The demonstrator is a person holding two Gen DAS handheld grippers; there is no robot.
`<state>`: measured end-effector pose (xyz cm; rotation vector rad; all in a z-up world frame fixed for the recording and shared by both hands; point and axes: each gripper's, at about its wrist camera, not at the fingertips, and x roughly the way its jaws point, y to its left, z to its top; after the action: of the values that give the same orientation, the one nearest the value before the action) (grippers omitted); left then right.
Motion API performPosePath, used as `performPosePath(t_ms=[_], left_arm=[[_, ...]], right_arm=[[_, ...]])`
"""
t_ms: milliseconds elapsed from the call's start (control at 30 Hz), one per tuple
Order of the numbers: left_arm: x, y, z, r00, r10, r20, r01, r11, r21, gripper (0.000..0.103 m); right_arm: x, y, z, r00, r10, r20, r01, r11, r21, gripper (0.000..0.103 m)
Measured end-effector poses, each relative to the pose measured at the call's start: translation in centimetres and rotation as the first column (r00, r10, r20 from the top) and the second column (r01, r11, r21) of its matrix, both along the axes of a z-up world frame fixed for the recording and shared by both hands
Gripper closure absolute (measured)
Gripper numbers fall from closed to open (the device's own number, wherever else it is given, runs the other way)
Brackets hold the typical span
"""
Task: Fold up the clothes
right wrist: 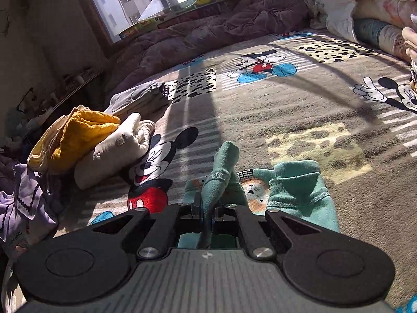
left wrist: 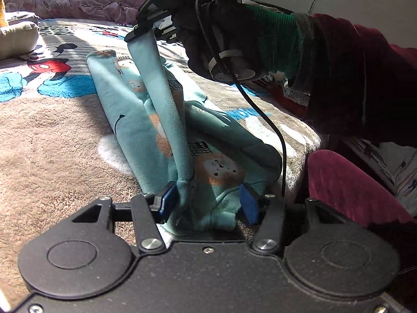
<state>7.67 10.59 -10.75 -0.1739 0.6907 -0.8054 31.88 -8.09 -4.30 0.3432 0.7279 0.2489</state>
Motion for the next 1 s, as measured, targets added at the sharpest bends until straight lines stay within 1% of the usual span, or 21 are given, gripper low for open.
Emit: performPosePath(t_ms=[100,167,233,267,300,367,467,567,700,833,867,900,933,967,1000], left_arm=[[0.6,1.0,-0.2,0.999,0.016,-0.052,-0.019,0.998,-0.063,0.052],[0.8,1.5,-0.2,0.997,0.023,-0.075,-0.03,0.995,-0.092,0.052],[1.0,1.7,-0.1,0.996,0.028,-0.086,-0.037,0.994,-0.105,0.052],[1.0,1.8,-0.1,0.995,0.031,-0.091,-0.041,0.993,-0.111,0.052],[1.1,1.8,-0.1,0.995,0.032,-0.096,-0.043,0.992,-0.115,0.052],[1.2,1.9,-0.1,0.994,0.036,-0.106,-0.049,0.991,-0.124,0.052],[1.3,2.0,-0.1,0.992,0.041,-0.122,-0.058,0.988,-0.141,0.052],[1.3,2.1,-0.3,0.99,0.045,-0.13,-0.065,0.987,-0.15,0.051],[1.3,2.1,-0.4,0.99,0.047,-0.135,-0.068,0.985,-0.156,0.051],[1.5,2.2,-0.5,0.99,0.044,-0.136,-0.066,0.985,-0.157,0.051],[1.5,2.3,-0.5,0.99,0.043,-0.137,-0.065,0.985,-0.158,0.051],[1.6,2.3,-0.6,0.99,0.043,-0.137,-0.064,0.985,-0.157,0.051],[1.6,2.3,-0.6,0.99,0.042,-0.138,-0.064,0.986,-0.157,0.051],[1.6,2.3,-0.6,0.99,0.042,-0.138,-0.064,0.986,-0.155,0.051],[1.6,2.3,-0.6,0.989,0.042,-0.139,-0.064,0.986,-0.155,0.051]], right_arm=[[0.9,0.7,0.2,1.0,0.029,-0.002,-0.029,0.999,0.029,0.085],[1.1,0.3,1.1,0.998,0.041,0.055,-0.044,0.998,0.054,0.058],[0.9,-0.7,1.6,0.995,0.042,0.088,-0.049,0.996,0.078,0.053],[0.8,-1.3,1.7,0.994,0.041,0.098,-0.05,0.995,0.088,0.053],[0.7,-1.9,1.6,0.994,0.037,0.099,-0.044,0.996,0.078,0.053],[1.2,-3.0,1.0,0.996,0.052,0.078,-0.056,0.997,0.047,0.053],[1.8,-3.6,-0.4,0.994,0.106,0.031,-0.106,0.994,-0.002,0.053],[2.2,-2.7,-1.7,0.982,0.187,0.008,-0.186,0.979,-0.078,0.053],[2.6,-1.2,-2.6,0.965,0.262,-0.01,-0.261,0.952,-0.159,0.053],[3.4,-0.6,-3.9,0.961,0.271,-0.06,-0.278,0.94,-0.2,0.054],[3.6,-0.7,-4.2,0.959,0.275,-0.067,-0.283,0.941,-0.186,0.056],[3.6,-1.0,-4.4,0.958,0.28,-0.066,-0.287,0.943,-0.165,0.062],[3.5,-1.3,-4.3,0.959,0.278,-0.054,-0.283,0.949,-0.139,0.083],[3.3,-1.6,-4.2,0.961,0.275,-0.04,-0.278,0.954,-0.111,0.091],[3.1,-1.9,-4.1,0.962,0.271,-0.027,-0.272,0.959,-0.084,0.091]])
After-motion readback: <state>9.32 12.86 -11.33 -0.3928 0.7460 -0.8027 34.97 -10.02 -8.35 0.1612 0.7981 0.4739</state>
